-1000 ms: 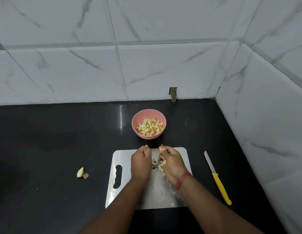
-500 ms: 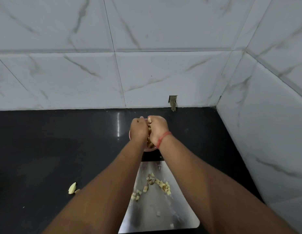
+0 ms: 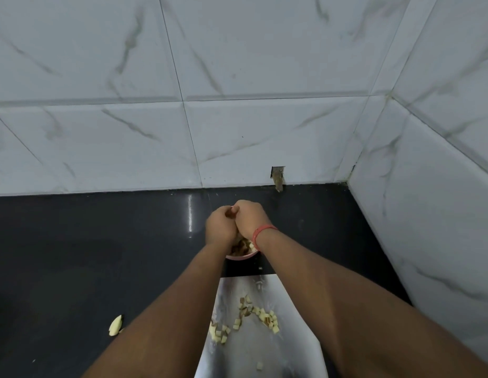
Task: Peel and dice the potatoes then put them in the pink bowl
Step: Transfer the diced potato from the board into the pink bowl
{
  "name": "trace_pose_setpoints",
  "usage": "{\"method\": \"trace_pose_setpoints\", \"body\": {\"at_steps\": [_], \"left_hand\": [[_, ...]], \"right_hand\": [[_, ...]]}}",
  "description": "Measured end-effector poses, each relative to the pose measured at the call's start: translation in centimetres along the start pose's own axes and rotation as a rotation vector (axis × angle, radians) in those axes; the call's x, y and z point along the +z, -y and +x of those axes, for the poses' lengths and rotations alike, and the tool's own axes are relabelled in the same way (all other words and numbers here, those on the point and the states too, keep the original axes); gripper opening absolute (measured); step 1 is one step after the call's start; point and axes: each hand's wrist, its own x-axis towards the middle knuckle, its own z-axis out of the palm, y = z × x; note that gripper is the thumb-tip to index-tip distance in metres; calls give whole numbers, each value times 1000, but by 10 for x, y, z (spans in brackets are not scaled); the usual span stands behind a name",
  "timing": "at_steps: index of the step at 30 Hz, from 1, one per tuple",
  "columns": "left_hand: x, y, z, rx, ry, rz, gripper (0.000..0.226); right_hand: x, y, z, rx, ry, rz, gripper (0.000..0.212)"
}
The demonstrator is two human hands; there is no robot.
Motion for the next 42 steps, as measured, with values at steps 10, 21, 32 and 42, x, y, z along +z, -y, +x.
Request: {"method": "trace_pose_setpoints", "body": {"at_steps": [10, 21, 32, 42], "left_hand": [[-9, -2, -11, 205, -19, 203, 29], [-25, 27, -58, 431, 0, 85, 45], [-26, 113, -133, 698, -12, 607, 48], [-39, 145, -173, 623, 341, 877, 84]], "right_hand": [[8, -17, -6, -106, -52, -123, 25], [8, -50, -63, -222, -247, 282, 30], [56, -109, -158, -426, -101, -27, 39], [58, -121, -197, -530, 303, -568, 115]]}}
